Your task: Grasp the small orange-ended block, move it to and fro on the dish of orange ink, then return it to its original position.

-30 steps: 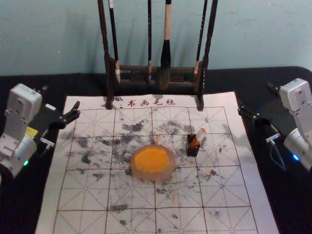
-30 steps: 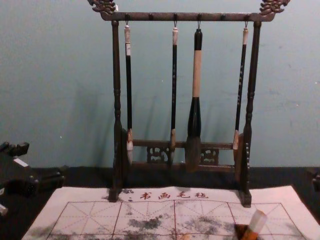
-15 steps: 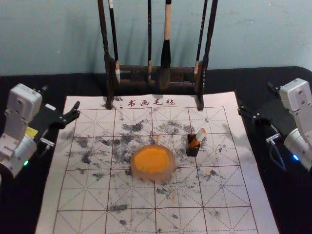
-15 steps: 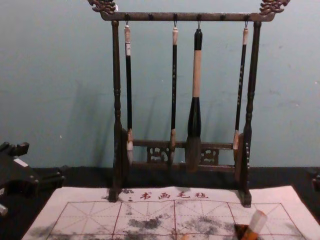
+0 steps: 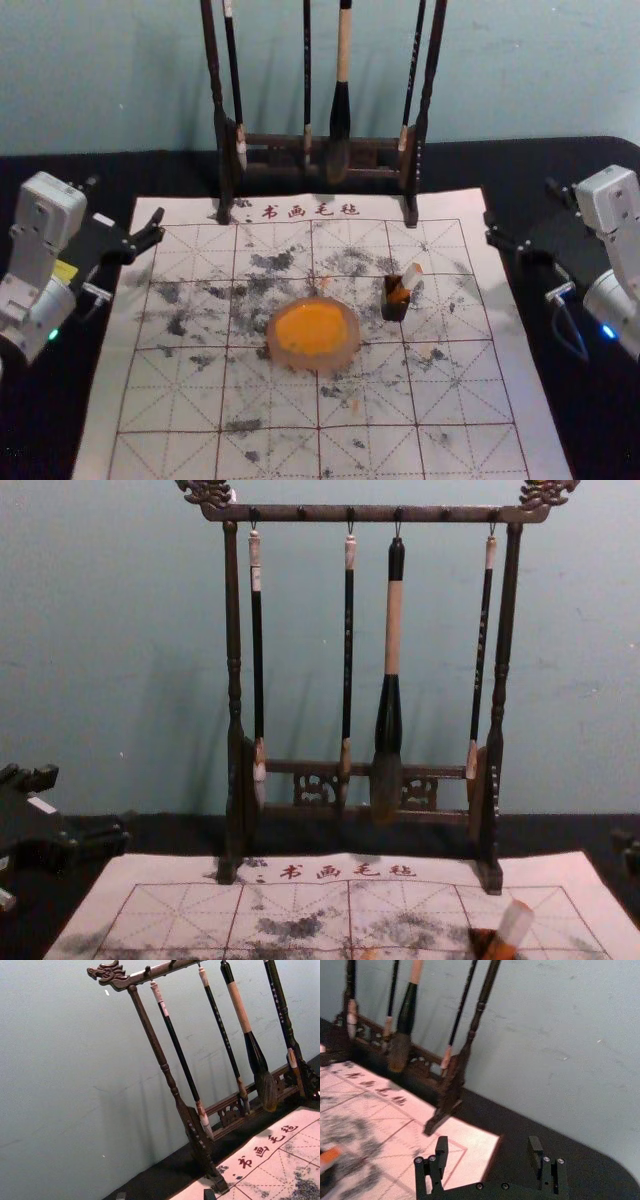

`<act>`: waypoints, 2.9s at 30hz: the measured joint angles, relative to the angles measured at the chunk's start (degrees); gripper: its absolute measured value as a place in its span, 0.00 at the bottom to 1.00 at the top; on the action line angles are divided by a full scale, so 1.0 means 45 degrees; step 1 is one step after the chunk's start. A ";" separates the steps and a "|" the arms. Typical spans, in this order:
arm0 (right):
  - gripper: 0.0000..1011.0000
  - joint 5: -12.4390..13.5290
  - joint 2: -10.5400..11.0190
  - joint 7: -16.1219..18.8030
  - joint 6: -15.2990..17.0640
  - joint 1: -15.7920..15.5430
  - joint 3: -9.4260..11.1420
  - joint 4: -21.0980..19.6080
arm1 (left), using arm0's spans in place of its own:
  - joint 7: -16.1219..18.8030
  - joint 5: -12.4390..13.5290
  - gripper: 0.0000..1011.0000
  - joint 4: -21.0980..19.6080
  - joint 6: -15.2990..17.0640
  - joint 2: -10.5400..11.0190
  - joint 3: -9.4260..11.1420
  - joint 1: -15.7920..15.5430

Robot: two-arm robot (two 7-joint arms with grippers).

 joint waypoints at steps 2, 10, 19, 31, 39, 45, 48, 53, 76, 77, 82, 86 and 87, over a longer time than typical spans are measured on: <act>0.99 0.0157 0.0054 0.0142 0.0163 -0.0194 0.0078 -0.0268 | 0.0000 0.0000 0.99 0.0000 0.0000 0.0001 0.0000 -0.0001; 0.99 0.1530 0.0231 0.1174 0.1260 -0.1379 0.0532 -0.2009 | 0.0000 0.0000 0.99 0.0000 0.0000 0.0000 0.0000 0.0000; 0.99 0.2669 -0.0266 0.1928 0.2357 -0.1958 0.0717 -0.3090 | 0.0000 0.0000 0.99 0.0000 0.0000 -0.0001 0.0000 0.0001; 0.99 0.3432 -0.1841 0.1457 0.4378 -0.1483 0.0809 -0.2701 | 0.0000 -0.0001 0.99 0.0000 0.0000 0.0000 0.0000 0.0000; 0.99 0.3615 -0.2498 0.1340 0.5336 -0.1198 0.0950 -0.2442 | 0.0000 0.0000 0.99 0.0000 0.0000 0.0000 0.0000 0.0000; 0.99 0.3753 -0.2814 0.1255 0.5944 -0.1199 0.1137 -0.2410 | 0.0000 0.0000 0.99 0.0000 0.0000 0.0000 0.0000 0.0000; 0.99 0.3839 -0.2954 0.1240 0.6195 -0.1231 0.1258 -0.2412 | 0.0000 0.0000 0.99 0.0000 0.0000 0.0000 0.0000 0.0000; 0.99 0.3986 -0.3160 0.1192 0.6523 -0.1273 0.1451 -0.2450 | 0.0000 0.0000 0.99 0.0000 0.0000 0.0000 0.0000 0.0000; 0.87 0.4017 -0.3190 0.1180 0.6586 -0.1273 0.1464 -0.2462 | 0.0000 0.0000 0.99 0.0000 0.0000 0.0000 0.0000 0.0000; 0.85 0.4014 -0.3188 0.1181 0.6582 -0.1273 0.1462 -0.2462 | 0.0000 0.0000 0.99 0.0000 0.0000 0.0000 0.0000 0.0000; 0.72 0.4009 -0.3184 0.1186 0.6573 -0.1272 0.1456 -0.2462 | 0.0000 0.0000 0.99 0.0000 0.0000 0.0000 0.0000 0.0000; 0.56 0.4005 -0.3180 0.1192 0.6567 -0.1273 0.1450 -0.2462 | 0.0000 0.0000 0.99 0.0000 0.0000 0.0000 0.0000 0.0000; 0.56 0.4005 -0.3180 0.1192 0.6567 -0.1273 0.1450 -0.2462 | 0.0000 0.0000 0.99 0.0000 0.0000 0.0000 0.0000 0.0000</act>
